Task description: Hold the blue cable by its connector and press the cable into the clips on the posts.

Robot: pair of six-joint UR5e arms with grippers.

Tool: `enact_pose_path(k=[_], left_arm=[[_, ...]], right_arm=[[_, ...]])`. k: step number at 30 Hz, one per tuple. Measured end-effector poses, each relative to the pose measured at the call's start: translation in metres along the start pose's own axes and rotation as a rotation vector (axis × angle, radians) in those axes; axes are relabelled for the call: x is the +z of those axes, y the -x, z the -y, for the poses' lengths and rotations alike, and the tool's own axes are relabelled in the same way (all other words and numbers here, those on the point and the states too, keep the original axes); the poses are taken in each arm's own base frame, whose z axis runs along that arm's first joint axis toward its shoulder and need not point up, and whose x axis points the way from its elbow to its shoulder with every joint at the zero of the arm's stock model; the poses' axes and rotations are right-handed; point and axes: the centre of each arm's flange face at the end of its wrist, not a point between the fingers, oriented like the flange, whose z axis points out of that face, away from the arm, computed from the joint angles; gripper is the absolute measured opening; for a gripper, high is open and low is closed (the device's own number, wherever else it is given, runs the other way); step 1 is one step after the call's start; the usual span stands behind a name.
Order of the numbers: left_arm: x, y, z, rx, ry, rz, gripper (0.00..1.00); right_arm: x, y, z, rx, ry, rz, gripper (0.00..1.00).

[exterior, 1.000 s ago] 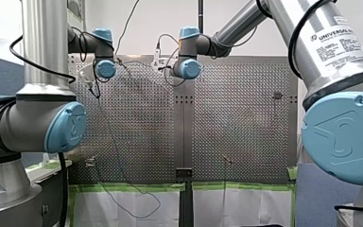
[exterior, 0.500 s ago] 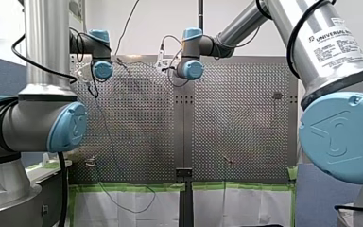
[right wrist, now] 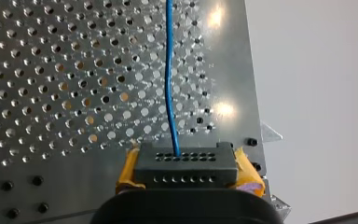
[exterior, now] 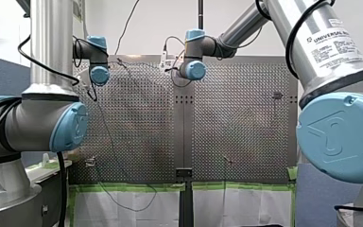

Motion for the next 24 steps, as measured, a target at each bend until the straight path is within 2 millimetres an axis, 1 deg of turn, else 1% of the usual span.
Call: enact_pose_path(k=[5,8,17,24], left_arm=[[0.016,0.012,0.001,-0.042,-0.04,0.035,0.0],[0.024,0.015,0.0,-0.063,-0.045,0.042,0.0],[0.037,0.0,-0.017,-0.084,-0.038,0.012,0.0],[0.04,-0.003,-0.022,-0.095,-0.044,0.002,0.0]], right_arm=[[0.004,-0.003,-0.009,0.002,0.012,-0.007,0.0],[0.007,-0.007,-0.015,0.002,0.02,-0.012,0.0],[0.014,-0.013,-0.037,-0.002,0.051,-0.021,0.0],[0.016,-0.009,-0.043,-0.005,0.049,-0.016,0.0]])
